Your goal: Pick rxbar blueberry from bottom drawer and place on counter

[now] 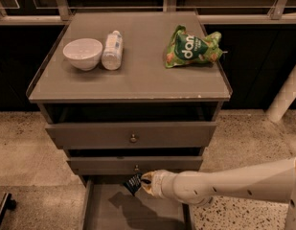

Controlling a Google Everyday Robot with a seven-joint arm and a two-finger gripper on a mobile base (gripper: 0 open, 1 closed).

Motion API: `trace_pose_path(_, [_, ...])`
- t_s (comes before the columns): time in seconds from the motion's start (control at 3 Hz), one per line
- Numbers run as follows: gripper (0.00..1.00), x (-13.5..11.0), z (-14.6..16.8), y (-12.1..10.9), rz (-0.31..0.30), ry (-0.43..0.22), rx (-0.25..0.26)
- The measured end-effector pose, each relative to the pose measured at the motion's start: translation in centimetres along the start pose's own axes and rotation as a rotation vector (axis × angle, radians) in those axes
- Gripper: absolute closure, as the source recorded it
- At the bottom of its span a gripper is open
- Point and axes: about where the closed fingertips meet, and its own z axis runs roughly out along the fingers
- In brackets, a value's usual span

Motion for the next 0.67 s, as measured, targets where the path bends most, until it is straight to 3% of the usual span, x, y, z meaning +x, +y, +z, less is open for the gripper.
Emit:
trace_pose_path(0.33, [1.0, -5.3, -2.8, -1.9, -0.154, 0.003, -0.01])
trace_pose_path(0.67, [1.0, -7.8, -4.9, -5.0, -0.214, 0.001, 0.051])
